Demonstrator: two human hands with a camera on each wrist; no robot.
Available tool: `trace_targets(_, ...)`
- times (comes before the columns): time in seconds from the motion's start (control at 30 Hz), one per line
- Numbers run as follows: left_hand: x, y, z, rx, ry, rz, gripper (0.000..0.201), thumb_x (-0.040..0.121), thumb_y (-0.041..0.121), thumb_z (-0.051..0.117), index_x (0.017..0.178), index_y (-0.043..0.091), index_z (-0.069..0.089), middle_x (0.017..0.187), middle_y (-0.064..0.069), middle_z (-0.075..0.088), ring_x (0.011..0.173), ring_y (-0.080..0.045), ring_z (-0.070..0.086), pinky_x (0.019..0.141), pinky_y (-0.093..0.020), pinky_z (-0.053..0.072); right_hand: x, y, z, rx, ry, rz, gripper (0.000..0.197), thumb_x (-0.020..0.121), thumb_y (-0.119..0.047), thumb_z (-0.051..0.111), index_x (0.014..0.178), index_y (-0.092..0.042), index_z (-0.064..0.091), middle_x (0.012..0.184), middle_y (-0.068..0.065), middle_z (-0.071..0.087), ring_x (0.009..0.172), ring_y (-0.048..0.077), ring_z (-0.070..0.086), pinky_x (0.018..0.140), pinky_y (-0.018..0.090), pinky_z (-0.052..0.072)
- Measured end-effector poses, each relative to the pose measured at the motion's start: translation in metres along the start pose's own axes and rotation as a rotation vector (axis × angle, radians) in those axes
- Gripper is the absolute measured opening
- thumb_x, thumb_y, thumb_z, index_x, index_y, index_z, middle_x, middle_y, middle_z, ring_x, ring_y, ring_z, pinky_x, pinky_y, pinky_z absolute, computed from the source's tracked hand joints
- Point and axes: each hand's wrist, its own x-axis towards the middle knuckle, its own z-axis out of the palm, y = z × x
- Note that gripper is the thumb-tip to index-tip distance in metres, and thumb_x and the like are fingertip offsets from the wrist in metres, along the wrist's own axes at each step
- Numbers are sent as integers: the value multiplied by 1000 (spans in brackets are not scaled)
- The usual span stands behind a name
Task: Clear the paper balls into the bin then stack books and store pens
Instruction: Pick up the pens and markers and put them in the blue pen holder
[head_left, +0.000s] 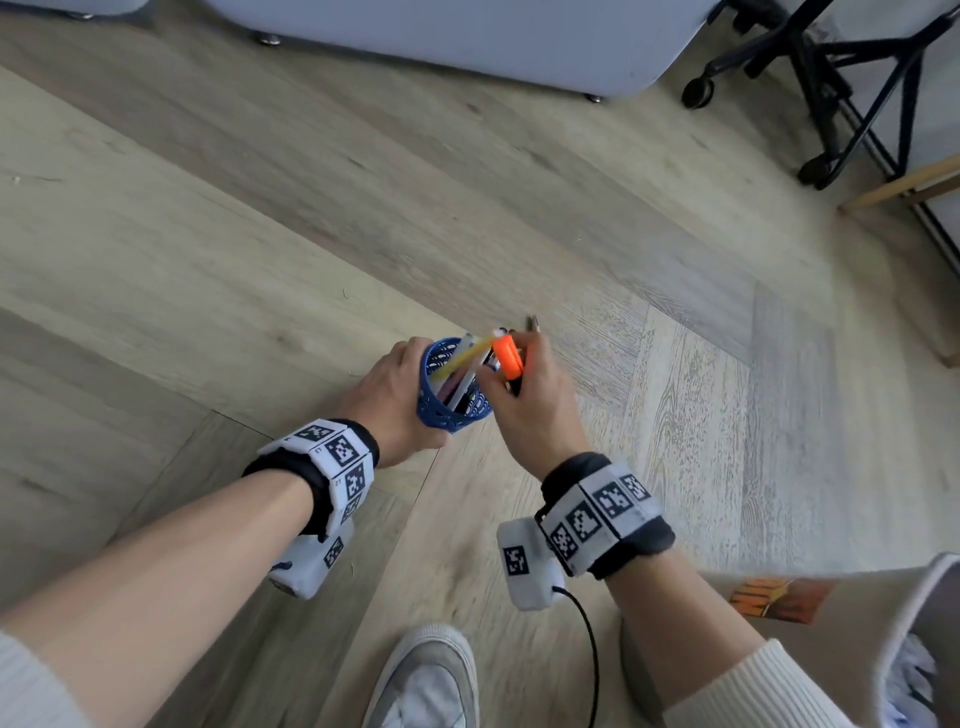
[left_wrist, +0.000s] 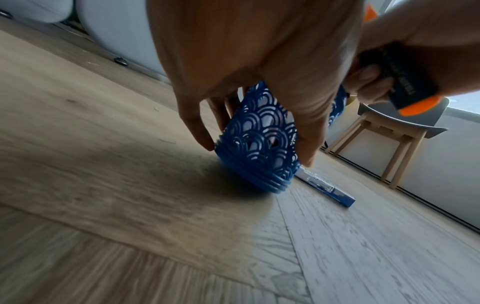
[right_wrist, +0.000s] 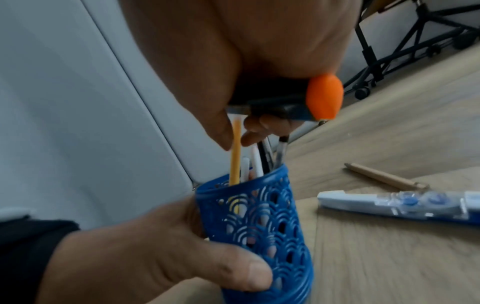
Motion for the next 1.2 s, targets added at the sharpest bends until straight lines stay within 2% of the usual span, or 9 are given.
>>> trace_targets(0.17,3,0,1,40,-19,-4,83,55,39,81,124,31,35,116,8,47,105,-12,49,89,-36,50,-9,6,-17,-377,-98,-164,5,94,-14,49,97,-12,45,90,1,48,68,15,44,60,25,37)
trace_targets(0.3,7,8,4,93,-41,7,81,55,40,79,122,31,34,116,7,46,107,-14,49,87,-40,50,-2,-4,-23,-667,-132,-243,27,90,-25,62,117,-20,61,99,0,51,72,21,56,60,33,50)
trace_targets(0.4,8,12,3,133,-60,24,81,57,39,78,123,29,34,120,5,46,109,-17,49,87,-43,50,12,0,-33,-330,-112,-242,51,78,-38,75,124,-24,59,106,-2,51,80,14,60,68,24,52)
trace_targets(0.53,7,7,2,41,-25,-5,85,55,41,83,124,30,35,121,6,47,107,-17,52,86,-40,50,24,41,-45,-126,215,-26,22,88,-34,65,99,-15,67,96,-1,66,74,3,60,69,12,51)
trace_targets(0.67,9,2,2,-51,-5,-31,90,48,48,84,123,31,36,118,8,49,101,-17,56,85,-40,51,3,102,-18,-557,-205,194,40,90,-45,57,116,-15,54,112,0,54,96,15,53,87,28,48)
trace_targets(0.8,10,1,3,-22,-5,-20,88,48,48,83,121,31,36,116,9,49,98,-17,57,82,-41,52,-18,121,5,-667,-220,168,28,95,-34,53,111,-10,49,108,5,52,92,21,51,77,27,41)
trace_targets(0.9,11,0,4,-49,2,-23,89,49,42,87,122,29,37,115,8,50,99,-16,56,84,-38,51,-20,120,-2,-238,-77,283,9,97,-20,49,98,-11,48,90,6,59,75,22,59,62,33,47)
trace_targets(1.0,14,0,5,-82,11,-31,91,48,40,89,123,28,38,115,6,51,101,-16,55,87,-37,50,-18,100,-25,198,152,297,4,97,-14,52,98,-10,52,83,6,66,61,13,65,62,40,60)
trace_targets(1.2,19,8,5,-70,-8,-64,94,48,38,90,125,27,37,118,5,49,103,-16,54,88,-39,51,-2,53,-54,481,261,119,12,98,-13,52,106,-5,56,89,12,68,64,21,64,61,30,59)
